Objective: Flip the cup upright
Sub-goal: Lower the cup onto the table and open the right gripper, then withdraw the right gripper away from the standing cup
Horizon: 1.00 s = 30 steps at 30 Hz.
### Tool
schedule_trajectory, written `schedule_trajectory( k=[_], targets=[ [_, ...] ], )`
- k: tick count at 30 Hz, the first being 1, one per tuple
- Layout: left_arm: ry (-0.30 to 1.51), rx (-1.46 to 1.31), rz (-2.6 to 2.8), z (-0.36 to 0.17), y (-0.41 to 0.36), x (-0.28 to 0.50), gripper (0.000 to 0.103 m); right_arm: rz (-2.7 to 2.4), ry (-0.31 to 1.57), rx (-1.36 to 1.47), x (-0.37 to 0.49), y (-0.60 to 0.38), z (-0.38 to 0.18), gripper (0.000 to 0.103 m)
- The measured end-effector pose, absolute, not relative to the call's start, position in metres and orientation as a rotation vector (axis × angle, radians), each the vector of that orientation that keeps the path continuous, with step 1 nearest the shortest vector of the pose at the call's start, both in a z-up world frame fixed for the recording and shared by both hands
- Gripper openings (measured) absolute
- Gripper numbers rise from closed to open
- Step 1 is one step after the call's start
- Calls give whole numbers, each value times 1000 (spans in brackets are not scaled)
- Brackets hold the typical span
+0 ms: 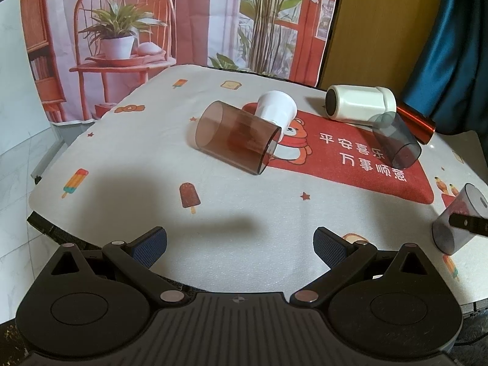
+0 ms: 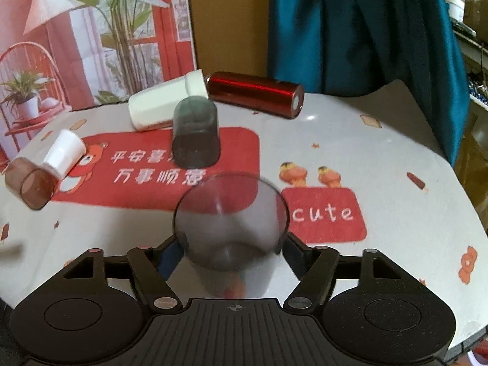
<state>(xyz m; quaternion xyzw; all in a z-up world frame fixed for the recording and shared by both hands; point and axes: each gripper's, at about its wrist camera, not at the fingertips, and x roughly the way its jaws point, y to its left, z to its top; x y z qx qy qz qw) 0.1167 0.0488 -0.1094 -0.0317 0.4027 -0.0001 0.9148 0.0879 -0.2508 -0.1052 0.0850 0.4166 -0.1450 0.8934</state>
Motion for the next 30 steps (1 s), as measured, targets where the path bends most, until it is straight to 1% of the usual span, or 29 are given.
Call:
schedule_trajectory(
  k=[2, 4, 5, 7, 10, 16, 20, 25, 30],
  targets=[
    [830, -65, -3, -109, 49, 117, 103, -296, 882, 177, 84, -250, -107, 74],
    [828, -66, -4, -109, 49, 117, 103, -282, 900, 190, 80, -249, -109, 83],
    [827, -68, -4, -109, 49, 117, 103, -278, 903, 193, 79, -248, -109, 85],
    [825, -69, -6, -109, 49, 116, 103, -277, 913, 194, 76, -247, -108, 94],
    [820, -67, -19, -108, 48, 115, 103, -283, 929, 224, 72, -246, -103, 103],
    [807, -43, -33, -100, 44, 115, 103, -288, 955, 269, 64, -242, -90, 103],
    [775, -7, -52, -83, 39, 113, 103, -305, 951, 274, 56, -237, -75, 103],
    [749, 67, -71, -60, 26, 107, 103, -275, 921, 293, 39, -228, -51, 103],
    [728, 75, -108, -38, 21, 95, 103, -264, 877, 277, 22, -215, -27, 103]
  ],
)
